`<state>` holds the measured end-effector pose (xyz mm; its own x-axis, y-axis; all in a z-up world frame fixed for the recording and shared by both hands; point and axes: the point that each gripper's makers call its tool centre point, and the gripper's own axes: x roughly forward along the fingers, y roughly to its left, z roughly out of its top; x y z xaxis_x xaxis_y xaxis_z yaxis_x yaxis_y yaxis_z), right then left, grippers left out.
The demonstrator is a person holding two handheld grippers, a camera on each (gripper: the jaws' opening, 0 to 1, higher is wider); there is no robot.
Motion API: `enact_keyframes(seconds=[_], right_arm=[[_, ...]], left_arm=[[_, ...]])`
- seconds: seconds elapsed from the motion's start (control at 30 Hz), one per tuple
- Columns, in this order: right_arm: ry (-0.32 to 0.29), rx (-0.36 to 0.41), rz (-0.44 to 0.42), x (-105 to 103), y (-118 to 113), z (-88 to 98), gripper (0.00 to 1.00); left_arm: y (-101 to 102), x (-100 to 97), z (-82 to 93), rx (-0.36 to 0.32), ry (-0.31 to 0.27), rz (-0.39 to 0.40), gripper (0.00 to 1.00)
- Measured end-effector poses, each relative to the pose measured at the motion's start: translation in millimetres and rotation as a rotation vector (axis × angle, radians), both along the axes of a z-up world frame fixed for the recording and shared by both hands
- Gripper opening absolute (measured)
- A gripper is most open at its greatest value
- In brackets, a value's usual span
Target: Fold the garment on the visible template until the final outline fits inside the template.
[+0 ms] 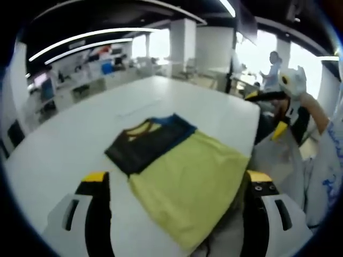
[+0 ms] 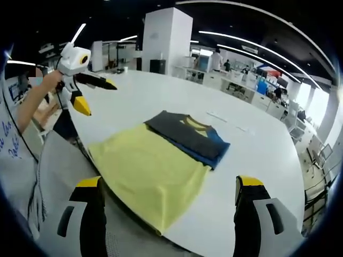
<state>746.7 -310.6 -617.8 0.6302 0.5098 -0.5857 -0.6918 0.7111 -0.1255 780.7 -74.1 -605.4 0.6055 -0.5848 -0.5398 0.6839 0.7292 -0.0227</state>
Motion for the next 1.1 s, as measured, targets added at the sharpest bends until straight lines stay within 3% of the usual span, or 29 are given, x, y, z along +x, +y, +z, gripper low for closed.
enact_keyframes(seconds=[0.33, 0.57, 0.87, 0.93, 1.0, 1.1], right_arm=[[0.022, -0.007, -0.003, -7, -3, -5.3, 1.00], [0.030, -0.019, -0.014, -10, -4, -9.0, 1.00], [0.046, -0.002, -0.021, -15, -1, -12.8, 1.00], [0.049, 0.001, -0.029, -15, -2, -13.8, 1.00], [0.057, -0.002, -0.027, -17, -2, -16.1, 1.00], [0.068, -0.002, -0.017, -20, -1, -19.1, 1.00]], left_arm=[[7, -10.5, 1.2, 0.007, -0.004, 0.024, 0.99], [19, -13.7, -10.4, 0.019, 0.017, 0.055, 0.99], [17, -27.4, -12.0, -0.011, 0.026, 0.061, 0.99], [16, -28.0, -10.5, -0.014, -0.008, 0.052, 0.99], [20, -30.7, -14.8, -0.044, 0.018, 0.086, 0.99], [25, -34.8, -20.4, -0.036, 0.021, 0.097, 0.99]])
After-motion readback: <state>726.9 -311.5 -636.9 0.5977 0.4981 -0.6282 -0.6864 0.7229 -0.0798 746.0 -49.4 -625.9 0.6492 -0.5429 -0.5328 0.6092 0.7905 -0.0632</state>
